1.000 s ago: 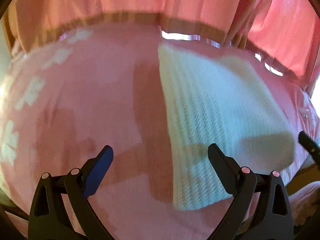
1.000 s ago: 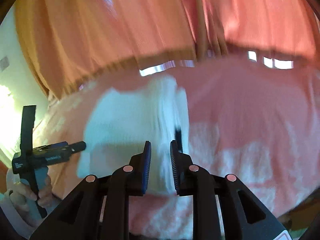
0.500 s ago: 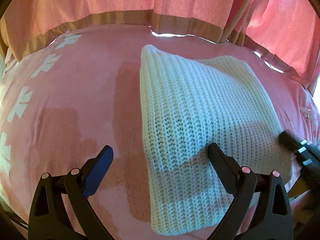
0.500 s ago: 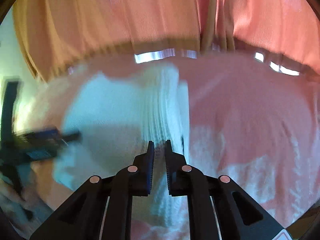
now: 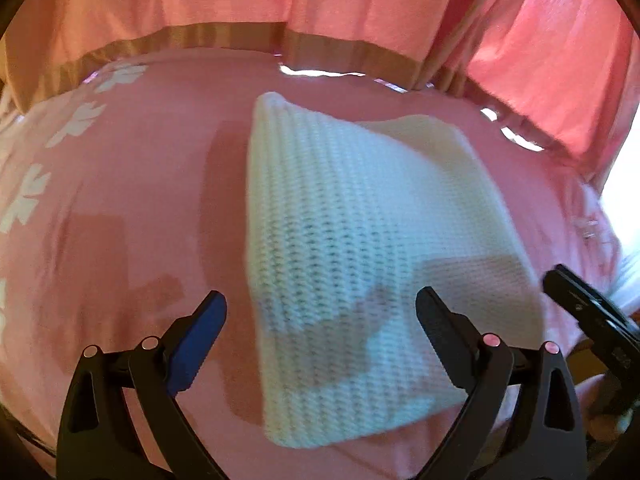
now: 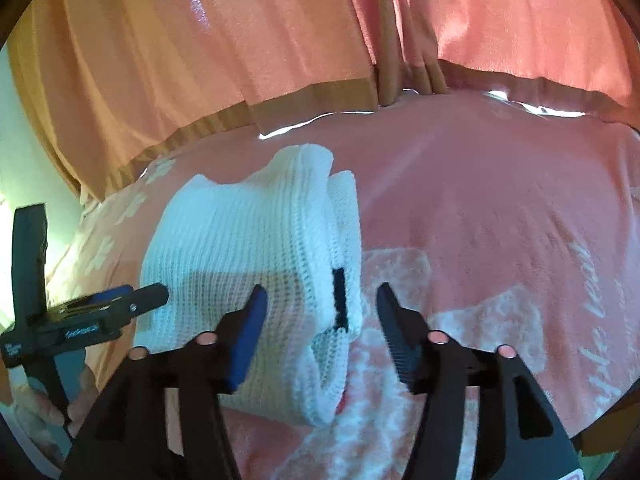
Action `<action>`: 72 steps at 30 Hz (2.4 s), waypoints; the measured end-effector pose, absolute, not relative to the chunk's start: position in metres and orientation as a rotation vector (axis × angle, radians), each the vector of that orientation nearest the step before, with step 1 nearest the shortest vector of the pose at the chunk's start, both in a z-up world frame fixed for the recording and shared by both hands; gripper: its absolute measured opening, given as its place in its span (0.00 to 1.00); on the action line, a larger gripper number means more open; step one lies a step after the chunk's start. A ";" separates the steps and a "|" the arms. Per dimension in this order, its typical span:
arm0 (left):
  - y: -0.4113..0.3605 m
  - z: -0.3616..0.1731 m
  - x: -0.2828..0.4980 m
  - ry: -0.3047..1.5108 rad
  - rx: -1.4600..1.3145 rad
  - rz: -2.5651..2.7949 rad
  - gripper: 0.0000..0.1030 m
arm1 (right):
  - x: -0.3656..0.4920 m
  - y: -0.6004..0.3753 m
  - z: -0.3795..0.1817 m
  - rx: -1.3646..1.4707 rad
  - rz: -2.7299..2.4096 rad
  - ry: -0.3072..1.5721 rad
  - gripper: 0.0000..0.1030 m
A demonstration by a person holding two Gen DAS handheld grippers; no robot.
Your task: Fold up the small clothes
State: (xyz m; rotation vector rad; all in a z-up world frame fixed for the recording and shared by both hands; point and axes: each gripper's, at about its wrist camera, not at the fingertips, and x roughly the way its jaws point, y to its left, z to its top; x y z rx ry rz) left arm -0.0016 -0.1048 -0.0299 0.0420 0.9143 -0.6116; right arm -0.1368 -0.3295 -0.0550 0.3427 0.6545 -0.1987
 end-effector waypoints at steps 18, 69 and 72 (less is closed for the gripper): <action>-0.123 -0.066 0.037 1.064 -0.073 -0.623 0.94 | -0.083 -0.346 -0.125 0.676 -0.056 0.833 0.83; -0.054 0.174 -0.146 0.536 -0.030 -1.055 0.38 | -0.276 -0.248 0.110 0.324 -0.009 0.122 0.39; -0.038 0.201 -0.150 0.432 -0.013 -1.050 0.38 | -0.279 -0.233 0.133 0.262 0.026 0.043 0.39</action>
